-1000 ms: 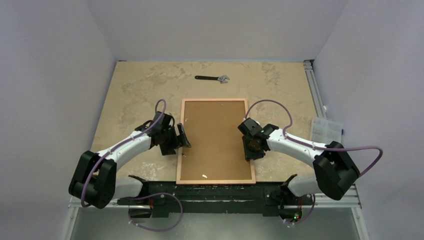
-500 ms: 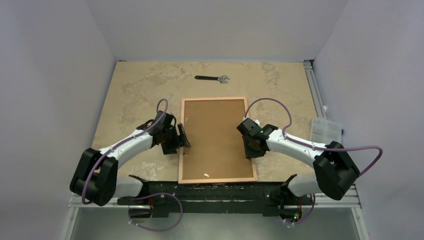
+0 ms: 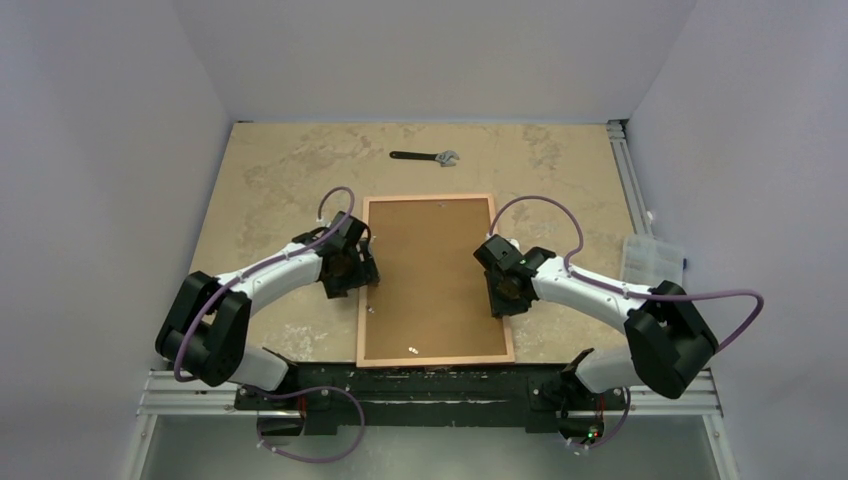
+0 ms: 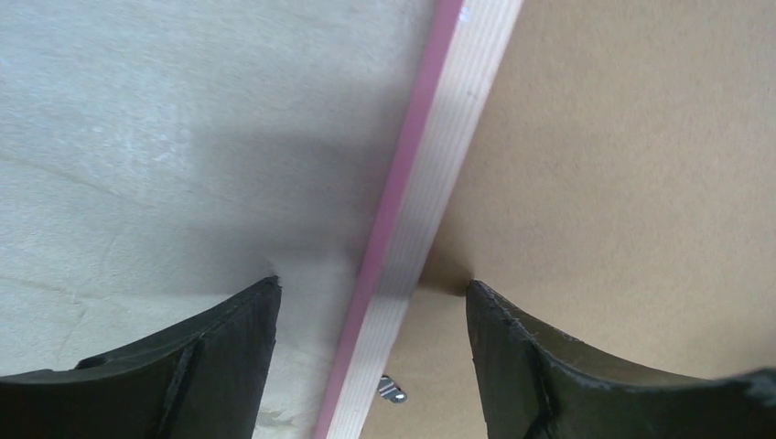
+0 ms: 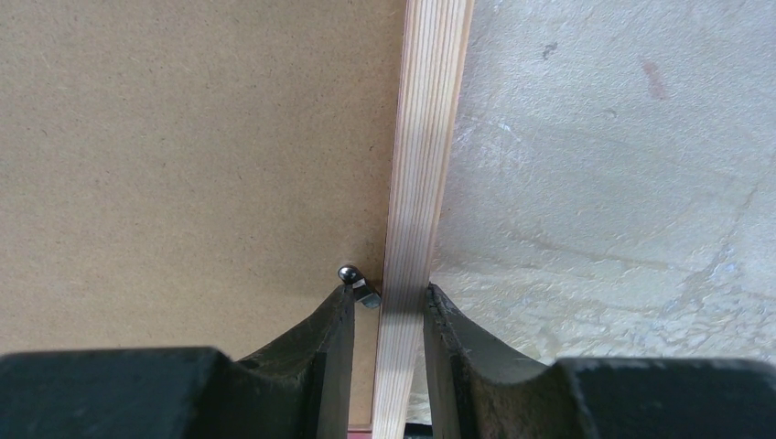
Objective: Put the photo into the frame
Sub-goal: Install the photo frame at the center of the board.
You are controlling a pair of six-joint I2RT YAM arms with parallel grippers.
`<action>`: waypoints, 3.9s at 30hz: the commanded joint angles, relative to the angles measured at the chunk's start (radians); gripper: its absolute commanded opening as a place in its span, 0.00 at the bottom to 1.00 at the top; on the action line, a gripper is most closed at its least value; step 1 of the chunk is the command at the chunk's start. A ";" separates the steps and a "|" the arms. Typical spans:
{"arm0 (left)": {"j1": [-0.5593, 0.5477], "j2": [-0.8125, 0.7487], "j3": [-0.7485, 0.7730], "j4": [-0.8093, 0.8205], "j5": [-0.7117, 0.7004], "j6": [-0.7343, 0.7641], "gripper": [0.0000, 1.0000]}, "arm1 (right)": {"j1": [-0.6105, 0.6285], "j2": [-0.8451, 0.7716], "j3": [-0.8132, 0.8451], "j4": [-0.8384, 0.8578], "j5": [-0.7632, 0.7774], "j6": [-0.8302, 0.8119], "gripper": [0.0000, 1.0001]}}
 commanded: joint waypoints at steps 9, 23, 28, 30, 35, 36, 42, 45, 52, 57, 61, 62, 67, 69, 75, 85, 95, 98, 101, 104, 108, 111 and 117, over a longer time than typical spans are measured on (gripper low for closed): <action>0.021 0.092 0.134 -0.023 -0.129 0.037 0.58 | -0.070 -0.013 0.016 0.091 -0.120 -0.014 0.48; -0.026 0.387 0.297 -0.175 -0.113 0.064 0.15 | -0.161 -0.030 0.057 0.097 -0.185 -0.063 0.77; -0.031 0.420 0.281 -0.172 -0.112 0.052 0.11 | -0.156 -0.044 0.118 0.055 -0.114 -0.101 0.78; -0.032 0.427 0.276 -0.169 -0.106 0.052 0.11 | -0.144 -0.070 0.151 0.041 -0.088 -0.112 0.79; -0.033 0.397 0.227 -0.116 -0.058 0.048 0.11 | -0.053 -0.053 0.251 0.055 -0.079 -0.119 0.77; -0.032 0.386 0.216 -0.102 -0.046 0.047 0.11 | -0.020 -0.032 0.274 0.066 -0.080 -0.113 0.76; -0.032 0.328 0.180 -0.068 0.003 0.033 0.11 | 0.105 0.163 0.386 0.196 -0.186 -0.062 0.45; -0.032 0.319 0.173 -0.053 0.016 0.032 0.11 | 0.132 0.274 0.467 0.252 -0.213 -0.050 0.07; -0.033 0.337 0.160 -0.036 0.021 0.034 0.11 | 0.157 0.496 0.622 0.332 -0.312 -0.028 0.00; -0.033 0.341 0.153 -0.025 0.026 0.031 0.11 | 0.172 0.594 0.675 0.379 -0.372 0.001 0.00; -0.032 0.347 0.153 -0.025 0.026 0.028 0.12 | 0.205 0.688 0.741 0.275 -0.258 -0.002 0.00; -0.032 0.348 0.155 -0.029 0.024 0.028 0.12 | 0.214 0.716 0.755 0.238 -0.234 0.001 0.00; -0.032 0.353 0.156 -0.037 0.014 0.025 0.18 | 0.232 0.825 0.739 0.135 -0.177 0.037 0.00; -0.032 0.354 0.153 -0.030 0.016 0.023 0.21 | 0.231 0.834 0.694 0.154 -0.180 0.053 0.00; -0.039 0.390 0.120 0.033 0.058 0.016 0.26 | 0.231 0.829 0.569 0.215 -0.221 0.076 0.00; -0.093 0.526 0.180 -0.037 0.045 -0.024 0.16 | 0.230 0.838 0.453 0.312 -0.306 0.107 0.00; -0.093 0.578 0.180 -0.044 0.049 -0.038 0.00 | 0.217 0.840 0.435 0.344 -0.354 0.113 0.00; -0.091 0.567 0.174 -0.026 0.057 -0.033 0.00 | 0.201 0.825 0.425 0.361 -0.376 0.110 0.00; -0.079 0.516 0.152 0.020 0.094 -0.015 0.01 | 0.179 0.748 0.394 0.399 -0.413 0.095 0.00; -0.041 0.437 0.121 0.067 0.139 0.007 0.16 | 0.151 0.638 0.367 0.415 -0.436 0.082 0.01; 0.024 0.308 0.068 0.141 0.201 0.028 0.44 | 0.084 0.483 0.327 0.433 -0.491 0.080 0.15; 0.063 0.252 0.063 0.159 0.229 0.051 0.56 | 0.003 0.378 0.293 0.441 -0.536 0.071 0.38; 0.131 0.216 0.081 0.184 0.272 0.085 0.66 | -0.168 0.214 0.279 0.376 -0.555 0.022 0.71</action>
